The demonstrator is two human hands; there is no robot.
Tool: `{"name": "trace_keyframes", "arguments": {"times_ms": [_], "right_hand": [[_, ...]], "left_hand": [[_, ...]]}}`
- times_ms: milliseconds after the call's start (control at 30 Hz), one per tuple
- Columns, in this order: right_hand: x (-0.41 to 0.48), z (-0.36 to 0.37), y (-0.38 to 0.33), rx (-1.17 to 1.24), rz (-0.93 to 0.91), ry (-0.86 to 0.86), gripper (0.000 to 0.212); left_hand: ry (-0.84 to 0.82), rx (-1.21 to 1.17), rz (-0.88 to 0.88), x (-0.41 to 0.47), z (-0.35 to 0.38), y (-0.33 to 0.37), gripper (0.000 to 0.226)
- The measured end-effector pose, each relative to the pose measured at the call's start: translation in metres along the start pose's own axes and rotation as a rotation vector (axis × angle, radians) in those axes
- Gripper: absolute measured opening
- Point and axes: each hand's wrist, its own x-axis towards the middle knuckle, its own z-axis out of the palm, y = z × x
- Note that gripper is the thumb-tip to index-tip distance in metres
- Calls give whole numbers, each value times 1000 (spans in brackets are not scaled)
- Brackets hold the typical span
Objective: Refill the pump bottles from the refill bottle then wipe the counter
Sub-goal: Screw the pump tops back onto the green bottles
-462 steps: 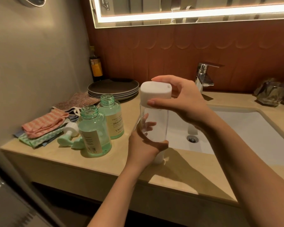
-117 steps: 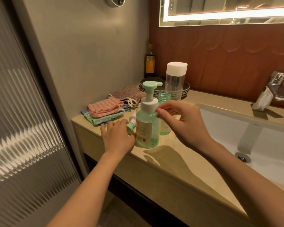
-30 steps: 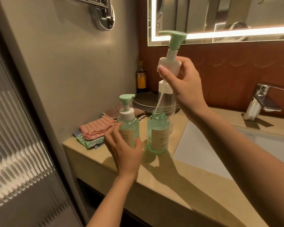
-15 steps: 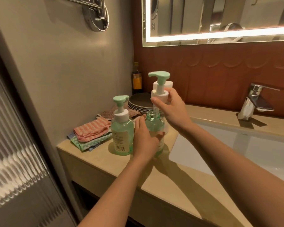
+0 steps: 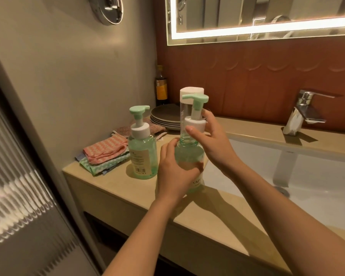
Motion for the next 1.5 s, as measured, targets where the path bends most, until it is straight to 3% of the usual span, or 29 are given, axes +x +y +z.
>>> {"name": "trace_keyframes", "arguments": {"times_ms": [400, 733, 833, 933, 1067, 1300, 1500], "right_hand": [[-13, 0, 1, -138, -32, -99, 43], [-24, -8, 9, 28, -6, -142, 31], [-21, -8, 8, -55, -16, -40, 30], [-17, -1, 9, -122, 2, 28, 45], [-14, 2, 3, -42, 61, -85, 47], [-14, -6, -1, 33, 16, -255, 26], [-7, -18, 2, 60, 72, -403, 40]], "left_hand": [[-38, -102, -50, -13, 6, -8, 80], [-26, -112, -50, -15, 8, -12, 90], [-44, -116, -51, -15, 8, -14, 91], [-55, -125, -40, -15, 7, -13, 93], [-41, -113, -27, -14, 8, -14, 95], [-57, -125, -25, -14, 8, -15, 93], [-49, -116, -11, -15, 8, -16, 91]]}}
